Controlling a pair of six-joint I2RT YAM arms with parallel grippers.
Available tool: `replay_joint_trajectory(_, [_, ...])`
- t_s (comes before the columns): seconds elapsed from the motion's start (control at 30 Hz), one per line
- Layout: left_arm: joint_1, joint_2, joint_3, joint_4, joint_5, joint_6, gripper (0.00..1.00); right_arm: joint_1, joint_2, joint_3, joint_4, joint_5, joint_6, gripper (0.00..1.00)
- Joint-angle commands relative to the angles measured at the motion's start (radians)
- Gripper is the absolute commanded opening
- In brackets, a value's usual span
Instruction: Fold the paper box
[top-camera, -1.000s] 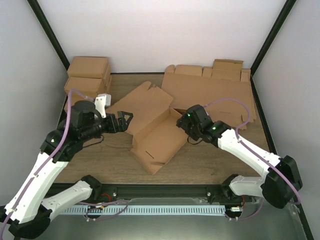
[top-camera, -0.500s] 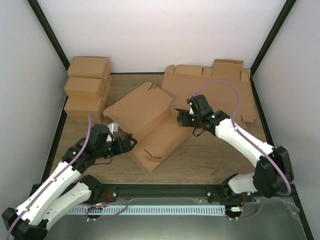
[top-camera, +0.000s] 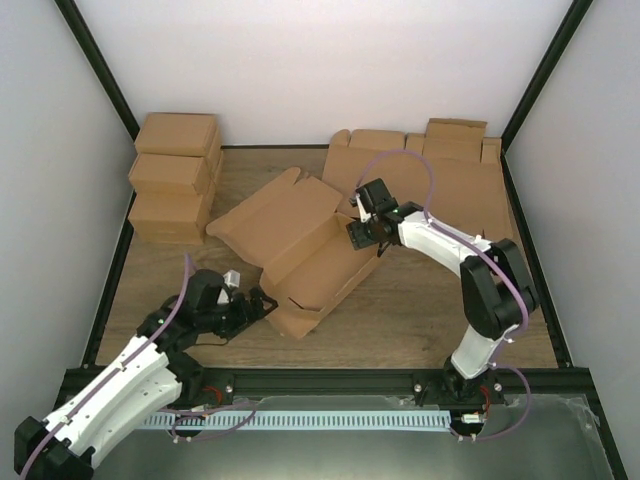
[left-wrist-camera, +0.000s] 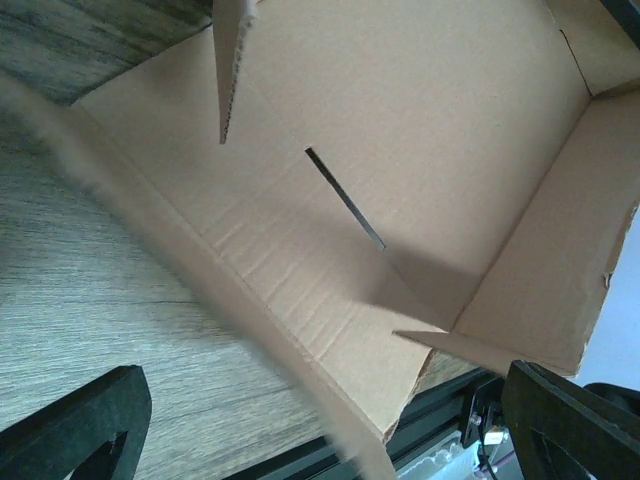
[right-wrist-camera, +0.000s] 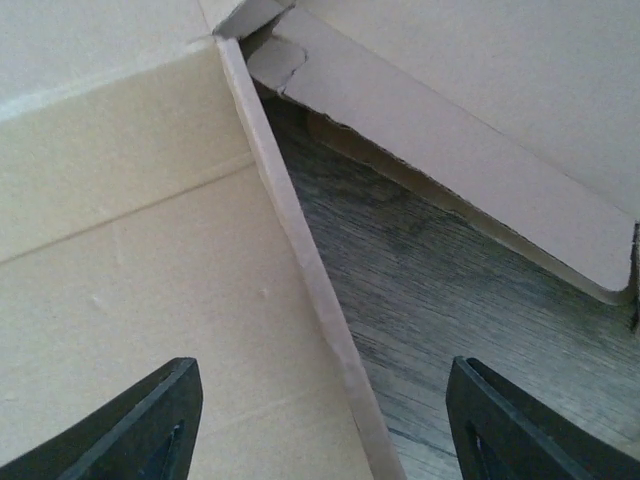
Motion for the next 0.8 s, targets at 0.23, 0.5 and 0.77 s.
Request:
replay_joint_trajectory(0.23, [-0.002, -0.05, 0.014, 0.036, -0.019, -0.033, 0.99, -0.003, 0.012, 0.007, 0.036, -0.066, -0.065, 0.42])
replay_joint_trajectory(0.5, [-0.002, -0.08, 0.168, -0.084, -0.141, -0.005, 0.99, -0.001, -0.169, -0.177, 0.2, -0.094, 0.004, 0.19])
replay_joint_trajectory(0.77, [-0.001, -0.067, 0.208, -0.109, -0.155, 0.024, 1.0, 0.013, -0.366, -0.385, 0.364, -0.019, 0.073, 0.1])
